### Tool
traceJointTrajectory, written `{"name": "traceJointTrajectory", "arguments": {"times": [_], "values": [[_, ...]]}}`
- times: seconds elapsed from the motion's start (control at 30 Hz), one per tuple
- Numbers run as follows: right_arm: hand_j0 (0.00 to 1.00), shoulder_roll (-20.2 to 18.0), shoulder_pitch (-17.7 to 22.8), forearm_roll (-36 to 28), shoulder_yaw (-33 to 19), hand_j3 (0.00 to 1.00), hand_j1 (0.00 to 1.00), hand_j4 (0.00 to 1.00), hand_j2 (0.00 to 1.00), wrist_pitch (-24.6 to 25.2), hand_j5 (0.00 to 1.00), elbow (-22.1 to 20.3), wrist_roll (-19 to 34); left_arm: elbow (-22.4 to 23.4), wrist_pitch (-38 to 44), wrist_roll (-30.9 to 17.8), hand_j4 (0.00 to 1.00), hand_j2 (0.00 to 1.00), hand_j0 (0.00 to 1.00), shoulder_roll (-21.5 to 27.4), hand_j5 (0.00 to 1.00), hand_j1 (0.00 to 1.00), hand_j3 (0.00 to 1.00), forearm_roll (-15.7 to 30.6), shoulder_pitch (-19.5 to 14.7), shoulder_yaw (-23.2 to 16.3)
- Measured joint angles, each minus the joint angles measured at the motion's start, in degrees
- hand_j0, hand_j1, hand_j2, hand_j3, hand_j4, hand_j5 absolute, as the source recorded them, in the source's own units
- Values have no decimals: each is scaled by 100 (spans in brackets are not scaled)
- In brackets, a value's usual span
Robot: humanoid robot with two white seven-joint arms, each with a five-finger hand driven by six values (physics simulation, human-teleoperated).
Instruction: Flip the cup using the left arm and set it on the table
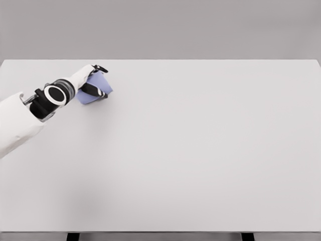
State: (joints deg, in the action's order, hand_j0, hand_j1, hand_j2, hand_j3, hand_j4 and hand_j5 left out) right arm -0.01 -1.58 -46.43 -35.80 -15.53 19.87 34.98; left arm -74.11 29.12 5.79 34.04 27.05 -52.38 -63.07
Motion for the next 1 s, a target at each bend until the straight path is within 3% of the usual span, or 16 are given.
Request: {"name": "traceJointTrajectory", "arguments": {"times": [0.1, 0.13, 0.2, 0.37, 0.6, 0.77, 1.0], "values": [[100, 0, 0, 0, 1, 100, 100, 100, 100, 1, 100, 0, 0, -110, -1037, 13, 61, 61, 61, 140, 61, 61, 61, 21, 272, 68], [100, 0, 0, 0, 0, 100, 100, 100, 100, 1, 100, 0, 0, -152, -1356, 76, 58, 58, 58, 174, 58, 58, 58, 32, 590, 249], [100, 0, 0, 0, 1, 100, 100, 100, 100, 1, 100, 0, 0, -180, -1762, 231, 59, 59, 59, 207, 59, 59, 59, 31, 790, 575], [100, 0, 0, 0, 0, 100, 100, 100, 100, 1, 100, 0, 0, -203, -2853, 352, 62, 62, 62, 143, 62, 62, 62, 86, 1705, 1617], [100, 0, 0, 0, 0, 100, 100, 100, 100, 0, 100, 0, 0, -192, -4147, 372, 60, 60, 60, -281, 60, 60, 60, 103, 2435, 2888], [100, 0, 0, 0, 1, 100, 100, 100, 100, 1, 100, 0, 0, -98, -4667, 397, 60, 60, 60, -559, 60, 60, 60, 90, 2637, 3261], [100, 0, 0, 0, 1, 100, 100, 100, 100, 1, 100, 0, 0, 622, -4781, 391, 60, 60, 60, -905, 60, 60, 60, 100, 2628, 3294]]}}
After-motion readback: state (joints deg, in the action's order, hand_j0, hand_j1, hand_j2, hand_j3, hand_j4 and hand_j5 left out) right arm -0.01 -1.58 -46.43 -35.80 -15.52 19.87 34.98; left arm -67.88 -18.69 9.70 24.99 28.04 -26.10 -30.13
